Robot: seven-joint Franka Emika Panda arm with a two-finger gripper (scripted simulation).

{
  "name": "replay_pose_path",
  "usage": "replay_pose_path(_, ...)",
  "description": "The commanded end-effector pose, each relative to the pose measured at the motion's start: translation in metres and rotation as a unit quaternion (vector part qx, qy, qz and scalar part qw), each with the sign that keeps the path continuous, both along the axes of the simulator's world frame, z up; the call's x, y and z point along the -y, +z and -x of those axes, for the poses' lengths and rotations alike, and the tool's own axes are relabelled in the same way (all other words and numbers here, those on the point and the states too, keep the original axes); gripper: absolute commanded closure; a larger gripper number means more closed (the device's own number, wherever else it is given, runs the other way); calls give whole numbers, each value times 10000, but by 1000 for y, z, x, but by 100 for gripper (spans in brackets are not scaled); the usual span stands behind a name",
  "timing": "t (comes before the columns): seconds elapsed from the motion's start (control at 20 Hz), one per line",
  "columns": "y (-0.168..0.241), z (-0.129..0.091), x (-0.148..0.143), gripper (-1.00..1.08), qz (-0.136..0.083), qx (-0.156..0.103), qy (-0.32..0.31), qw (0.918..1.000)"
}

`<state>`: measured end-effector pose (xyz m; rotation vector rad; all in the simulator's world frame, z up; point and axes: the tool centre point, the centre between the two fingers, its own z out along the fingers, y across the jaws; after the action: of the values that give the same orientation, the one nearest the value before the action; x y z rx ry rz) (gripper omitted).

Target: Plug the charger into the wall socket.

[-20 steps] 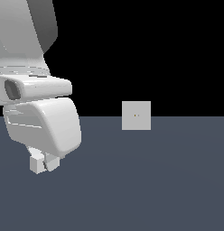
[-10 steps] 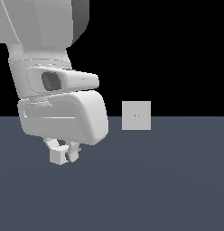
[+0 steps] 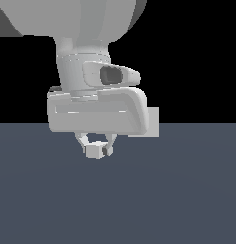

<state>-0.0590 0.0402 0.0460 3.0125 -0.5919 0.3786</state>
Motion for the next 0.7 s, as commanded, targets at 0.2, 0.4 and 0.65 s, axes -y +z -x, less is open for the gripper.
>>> replay_pose_path(0.2, 13, -14, 31, 108, 4, 7, 438, 9990)
replay_pose_path(0.4, 20, -24, 49, 108, 4, 8, 689, 9976)
replay_pose_path(0.65, 29, -37, 70, 108, 1, 7, 998, 9950)
